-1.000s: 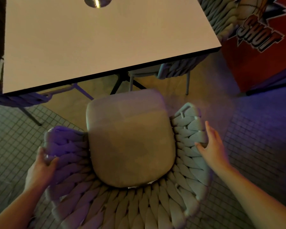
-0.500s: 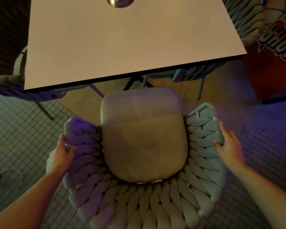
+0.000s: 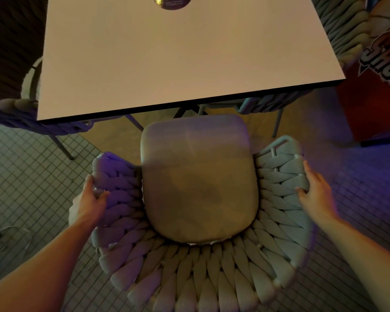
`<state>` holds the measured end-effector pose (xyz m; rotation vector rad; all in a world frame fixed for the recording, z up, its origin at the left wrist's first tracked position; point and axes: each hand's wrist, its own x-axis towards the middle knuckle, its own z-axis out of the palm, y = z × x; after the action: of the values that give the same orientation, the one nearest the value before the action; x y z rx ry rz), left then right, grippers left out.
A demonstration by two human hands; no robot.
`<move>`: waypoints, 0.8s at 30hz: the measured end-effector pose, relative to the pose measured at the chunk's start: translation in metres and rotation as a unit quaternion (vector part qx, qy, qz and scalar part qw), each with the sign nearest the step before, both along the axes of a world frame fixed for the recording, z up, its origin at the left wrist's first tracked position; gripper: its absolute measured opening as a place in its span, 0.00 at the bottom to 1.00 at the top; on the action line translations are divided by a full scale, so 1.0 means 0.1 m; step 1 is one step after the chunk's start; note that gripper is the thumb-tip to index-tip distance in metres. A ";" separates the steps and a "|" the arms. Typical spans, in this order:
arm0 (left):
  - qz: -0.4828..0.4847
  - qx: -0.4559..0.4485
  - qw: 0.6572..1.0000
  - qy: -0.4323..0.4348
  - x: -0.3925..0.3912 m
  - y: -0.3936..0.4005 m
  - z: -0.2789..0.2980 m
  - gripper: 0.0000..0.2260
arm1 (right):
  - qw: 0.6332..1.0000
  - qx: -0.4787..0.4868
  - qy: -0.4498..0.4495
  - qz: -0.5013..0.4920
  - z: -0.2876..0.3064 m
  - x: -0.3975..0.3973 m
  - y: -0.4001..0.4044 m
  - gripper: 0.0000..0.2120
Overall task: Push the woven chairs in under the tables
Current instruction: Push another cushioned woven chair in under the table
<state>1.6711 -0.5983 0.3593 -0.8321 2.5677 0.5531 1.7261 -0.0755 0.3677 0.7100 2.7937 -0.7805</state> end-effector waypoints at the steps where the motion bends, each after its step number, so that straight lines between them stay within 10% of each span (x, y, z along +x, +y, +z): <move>1: 0.001 -0.001 1.000 -0.001 0.01 0.00 0.01 0.31 | 1.000 -0.002 0.001 0.000 -0.01 -0.01 0.00 0.37; 24: -0.004 0.000 1.000 0.000 0.13 -0.04 0.03 0.30 | 1.000 -0.003 -0.012 0.005 -0.01 0.05 -0.04 0.37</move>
<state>1.6839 -0.6025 0.3628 -0.8225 2.5686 0.5519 1.7307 -0.0799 0.3663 0.7006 2.7694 -0.7731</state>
